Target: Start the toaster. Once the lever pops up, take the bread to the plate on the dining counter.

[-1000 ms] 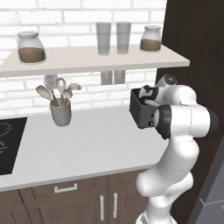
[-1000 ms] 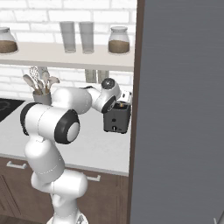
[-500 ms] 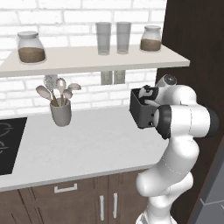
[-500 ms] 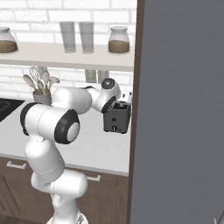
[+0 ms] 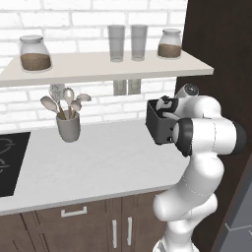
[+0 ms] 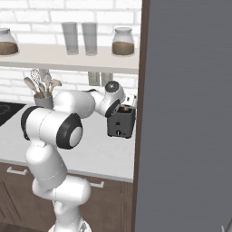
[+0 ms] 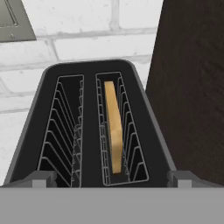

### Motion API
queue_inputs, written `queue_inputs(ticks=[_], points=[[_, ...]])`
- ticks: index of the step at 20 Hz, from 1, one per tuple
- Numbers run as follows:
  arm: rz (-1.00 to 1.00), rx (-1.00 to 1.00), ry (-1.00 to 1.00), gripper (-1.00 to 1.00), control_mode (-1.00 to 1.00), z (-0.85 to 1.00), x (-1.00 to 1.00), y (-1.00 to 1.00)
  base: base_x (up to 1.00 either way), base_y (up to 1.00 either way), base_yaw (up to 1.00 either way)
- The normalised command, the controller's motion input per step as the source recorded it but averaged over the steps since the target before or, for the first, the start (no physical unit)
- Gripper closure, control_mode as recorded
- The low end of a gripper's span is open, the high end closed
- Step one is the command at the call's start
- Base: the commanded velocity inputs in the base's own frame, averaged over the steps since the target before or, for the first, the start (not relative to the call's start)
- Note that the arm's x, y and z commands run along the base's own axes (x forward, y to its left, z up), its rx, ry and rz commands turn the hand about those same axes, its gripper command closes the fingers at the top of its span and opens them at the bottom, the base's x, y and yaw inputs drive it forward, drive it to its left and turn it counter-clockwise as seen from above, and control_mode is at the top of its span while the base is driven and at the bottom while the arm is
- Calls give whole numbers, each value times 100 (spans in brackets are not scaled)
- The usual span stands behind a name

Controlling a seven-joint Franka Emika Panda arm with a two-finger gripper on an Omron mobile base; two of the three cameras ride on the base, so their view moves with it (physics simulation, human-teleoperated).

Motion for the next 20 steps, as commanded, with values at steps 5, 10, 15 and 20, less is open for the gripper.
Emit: queue_inputs(ticks=[5,10,15,20], points=[[0,0,0,-100,-100,0,0,0,0,0,0],[0,0,0,-100,-100,0,0,0,0,0,0],[0,0,0,-100,-100,0,0,0,0,0,0],[0,0,0,-100,-100,0,0,0,0,0,0]])
